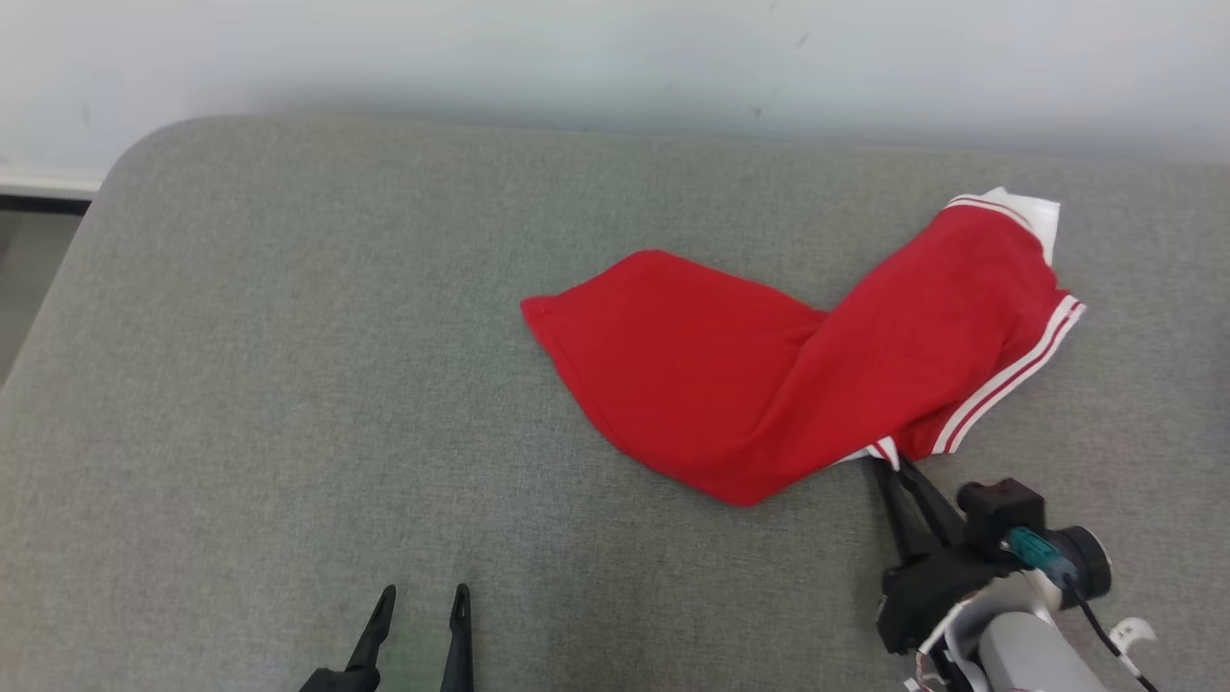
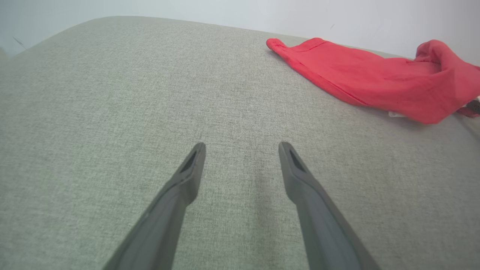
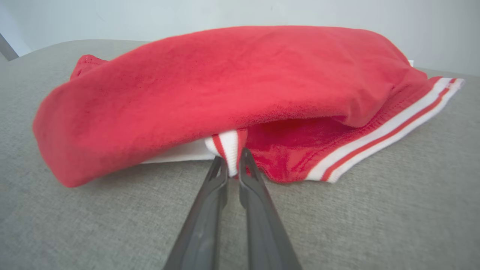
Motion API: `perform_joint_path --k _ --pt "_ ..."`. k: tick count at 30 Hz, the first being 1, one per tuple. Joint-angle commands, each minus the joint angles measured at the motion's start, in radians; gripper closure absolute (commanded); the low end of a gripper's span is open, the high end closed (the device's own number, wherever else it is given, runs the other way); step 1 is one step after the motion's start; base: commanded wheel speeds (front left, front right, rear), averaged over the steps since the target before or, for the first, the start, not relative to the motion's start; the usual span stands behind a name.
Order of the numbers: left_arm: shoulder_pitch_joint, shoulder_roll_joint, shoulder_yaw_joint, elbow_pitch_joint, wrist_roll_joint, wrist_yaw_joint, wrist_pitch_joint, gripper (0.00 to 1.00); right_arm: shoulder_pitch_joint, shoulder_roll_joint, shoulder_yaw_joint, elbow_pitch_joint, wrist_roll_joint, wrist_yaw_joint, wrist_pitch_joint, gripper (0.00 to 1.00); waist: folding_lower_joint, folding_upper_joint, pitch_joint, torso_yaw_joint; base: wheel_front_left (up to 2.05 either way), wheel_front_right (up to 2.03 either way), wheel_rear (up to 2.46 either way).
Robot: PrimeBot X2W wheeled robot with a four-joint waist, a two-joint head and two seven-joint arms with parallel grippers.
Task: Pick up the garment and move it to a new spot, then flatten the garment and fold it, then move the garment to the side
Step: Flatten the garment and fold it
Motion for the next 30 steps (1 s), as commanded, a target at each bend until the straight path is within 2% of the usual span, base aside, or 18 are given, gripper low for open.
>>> perform_joint_path --k 1,11,16,18,19,26,30 --pt "0.015 0.0 0.007 0.001 0.008 -0.007 -0.003 0.0 0.027 -0.01 -0.011 -0.014 0.01 -0.003 0.0 1.0 0.0 0.0 -0.033 -0.028 0.0 0.0 0.0" --pt "0.065 0.001 0.052 0.012 0.023 -0.026 -0.003 0.0 0.159 -0.093 -0.114 -0.185 0.017 -0.003 0.0 1.0 0.0 0.0 -0.146 -0.134 0.0 0.0 0.0" --pt "0.082 0.0 0.061 0.013 0.018 -0.029 -0.003 0.0 0.213 -0.102 -0.191 -0.24 0.01 -0.003 0.0 1.0 0.0 0.0 -0.176 -0.166 0.0 0.0 0.0" --pt "0.087 0.0 0.067 0.015 0.017 -0.029 -0.003 0.0 0.224 -0.1 -0.234 -0.252 0.007 -0.003 0.0 0.58 0.0 0.0 -0.185 -0.175 0.0 0.0 0.0" --pt "0.088 0.0 0.069 0.015 0.018 -0.03 -0.003 0.0 0.229 -0.097 -0.256 -0.255 -0.003 -0.003 0.0 0.0 0.0 0.0 -0.188 -0.178 0.0 0.0 0.0" --pt "0.095 0.0 0.078 0.012 0.027 -0.031 -0.003 0.0 0.244 -0.054 -0.328 -0.241 -0.058 -0.003 0.0 0.0 0.0 0.0 -0.189 -0.193 0.0 0.0 0.0" --pt "0.082 0.0 0.072 0.007 0.027 -0.028 -0.003 0.0 0.253 -0.022 -0.313 -0.226 -0.066 -0.003 0.0 0.0 0.0 0.0 -0.173 -0.192 0.0 0.0 0.0"
